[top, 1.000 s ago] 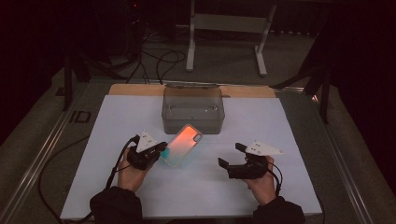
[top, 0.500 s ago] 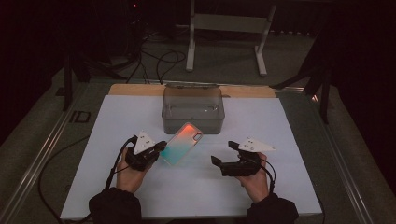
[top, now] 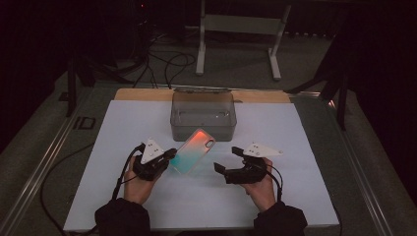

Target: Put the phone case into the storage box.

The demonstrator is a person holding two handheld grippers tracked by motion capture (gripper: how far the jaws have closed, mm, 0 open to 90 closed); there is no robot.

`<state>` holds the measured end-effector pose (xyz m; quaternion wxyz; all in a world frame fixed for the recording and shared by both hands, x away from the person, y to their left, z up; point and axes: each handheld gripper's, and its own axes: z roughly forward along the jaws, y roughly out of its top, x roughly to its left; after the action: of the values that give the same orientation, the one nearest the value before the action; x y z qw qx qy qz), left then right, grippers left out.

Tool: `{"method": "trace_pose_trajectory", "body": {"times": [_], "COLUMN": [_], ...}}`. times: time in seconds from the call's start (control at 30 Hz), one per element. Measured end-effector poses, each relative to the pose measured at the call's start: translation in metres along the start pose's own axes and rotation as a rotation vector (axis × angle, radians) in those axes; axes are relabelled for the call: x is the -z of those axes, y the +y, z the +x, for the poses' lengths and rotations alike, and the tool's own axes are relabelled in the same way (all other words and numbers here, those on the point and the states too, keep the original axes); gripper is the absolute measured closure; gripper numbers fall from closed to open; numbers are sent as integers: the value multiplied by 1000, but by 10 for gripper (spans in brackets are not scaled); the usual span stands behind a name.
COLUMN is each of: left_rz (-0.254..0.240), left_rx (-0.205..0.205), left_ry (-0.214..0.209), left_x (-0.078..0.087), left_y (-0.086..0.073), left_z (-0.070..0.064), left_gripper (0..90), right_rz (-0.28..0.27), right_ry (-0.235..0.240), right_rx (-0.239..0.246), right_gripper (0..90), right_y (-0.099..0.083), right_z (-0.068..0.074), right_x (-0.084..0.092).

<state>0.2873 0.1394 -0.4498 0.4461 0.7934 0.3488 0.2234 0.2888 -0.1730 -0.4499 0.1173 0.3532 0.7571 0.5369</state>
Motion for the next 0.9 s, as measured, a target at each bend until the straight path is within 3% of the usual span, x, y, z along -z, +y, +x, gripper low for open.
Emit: {"method": "trace_pose_trajectory", "body": {"times": [0.63,0.9], "left_rz": [-29,-39], "left_rx": [-16,-16], "left_ry": [4,10], "left_x": [4,3], "left_y": [7,8], "left_z": [-8,-11], "left_gripper": [889,890], "right_rz": [-2,22], "right_ry": [53,92], "right_rx": [-41,-98], "right_gripper": [83,83], "right_y": [8,4], "right_z": [13,18], "right_x": [-20,-34]}}
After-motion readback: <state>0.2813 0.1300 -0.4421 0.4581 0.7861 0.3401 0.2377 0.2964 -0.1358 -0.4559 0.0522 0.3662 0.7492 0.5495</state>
